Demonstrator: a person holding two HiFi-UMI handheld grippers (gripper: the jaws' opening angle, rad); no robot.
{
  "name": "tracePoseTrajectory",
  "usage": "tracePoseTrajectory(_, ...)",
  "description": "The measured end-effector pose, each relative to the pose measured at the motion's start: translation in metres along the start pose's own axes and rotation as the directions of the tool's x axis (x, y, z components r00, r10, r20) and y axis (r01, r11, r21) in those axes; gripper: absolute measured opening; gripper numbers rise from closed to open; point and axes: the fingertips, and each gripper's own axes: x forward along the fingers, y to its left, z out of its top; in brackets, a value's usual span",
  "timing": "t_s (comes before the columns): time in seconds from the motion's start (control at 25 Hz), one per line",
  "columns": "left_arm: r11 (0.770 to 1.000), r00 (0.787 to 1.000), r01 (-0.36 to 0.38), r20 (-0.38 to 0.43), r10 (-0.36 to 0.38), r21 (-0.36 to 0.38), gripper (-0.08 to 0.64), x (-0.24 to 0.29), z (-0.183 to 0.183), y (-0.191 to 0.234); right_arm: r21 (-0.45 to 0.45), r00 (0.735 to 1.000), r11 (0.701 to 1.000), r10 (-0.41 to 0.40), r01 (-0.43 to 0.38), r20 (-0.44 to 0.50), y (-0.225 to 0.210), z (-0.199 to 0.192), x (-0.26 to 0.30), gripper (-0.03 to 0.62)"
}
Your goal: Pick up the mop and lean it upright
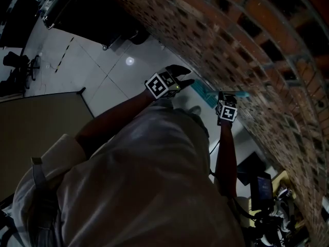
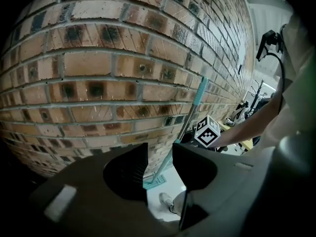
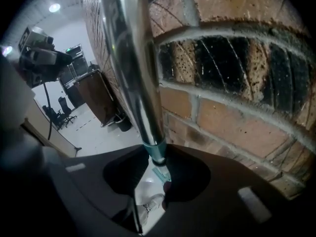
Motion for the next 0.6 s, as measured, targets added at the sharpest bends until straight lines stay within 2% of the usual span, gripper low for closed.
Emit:
tracePoseTrajectory(0.24,1.0,1.0,-0.005,-0.005,0.005,-0.004,0.175,0.002,0.0,-0.006,-0.014,0.998,1.0,-0.009,0.008,-0.057,-0.006,-0.012,0.013,0.114)
tracePoseTrajectory(0.6,1.0,1.0,-0.02,-0.016,0.02,-0.009,0.175,0.002,-0.004,-0.01,-0.021,0.996,1.0,0.011,-0.013,-0.086,-0.012,-0.027,0.035,0.114)
